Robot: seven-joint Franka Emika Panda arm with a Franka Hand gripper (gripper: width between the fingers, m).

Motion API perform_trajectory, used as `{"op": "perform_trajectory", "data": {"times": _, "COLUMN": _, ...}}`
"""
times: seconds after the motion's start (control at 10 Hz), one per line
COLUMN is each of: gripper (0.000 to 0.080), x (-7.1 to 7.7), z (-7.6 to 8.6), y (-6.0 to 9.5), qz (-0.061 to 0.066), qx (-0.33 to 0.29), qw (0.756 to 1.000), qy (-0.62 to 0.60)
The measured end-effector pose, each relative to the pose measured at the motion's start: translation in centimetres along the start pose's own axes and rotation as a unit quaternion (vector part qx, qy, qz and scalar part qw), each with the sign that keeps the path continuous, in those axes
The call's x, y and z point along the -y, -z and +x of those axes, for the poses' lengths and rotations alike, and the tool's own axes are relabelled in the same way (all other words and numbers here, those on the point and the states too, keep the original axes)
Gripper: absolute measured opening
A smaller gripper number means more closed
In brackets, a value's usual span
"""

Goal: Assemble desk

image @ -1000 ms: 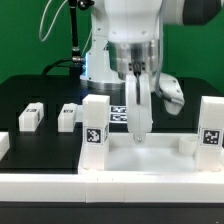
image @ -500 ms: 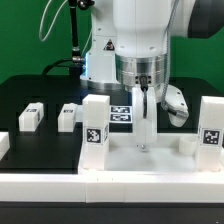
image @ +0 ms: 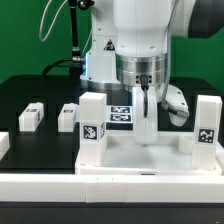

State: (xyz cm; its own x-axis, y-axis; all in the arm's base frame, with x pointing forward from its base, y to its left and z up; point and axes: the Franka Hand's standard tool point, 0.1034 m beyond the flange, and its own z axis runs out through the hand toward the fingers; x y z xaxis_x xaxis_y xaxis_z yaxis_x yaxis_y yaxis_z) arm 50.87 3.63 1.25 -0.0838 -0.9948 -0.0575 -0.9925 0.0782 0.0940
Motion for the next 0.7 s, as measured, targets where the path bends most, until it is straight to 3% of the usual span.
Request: {"op": "perform_trajectory", "data": {"times": 0.7, "gripper": 0.0073, "x": 0.03, "z": 0.00, "y": 0.01, "qz": 0.001, "qx": 0.000, "qw": 1.000, "qy": 0.000}}
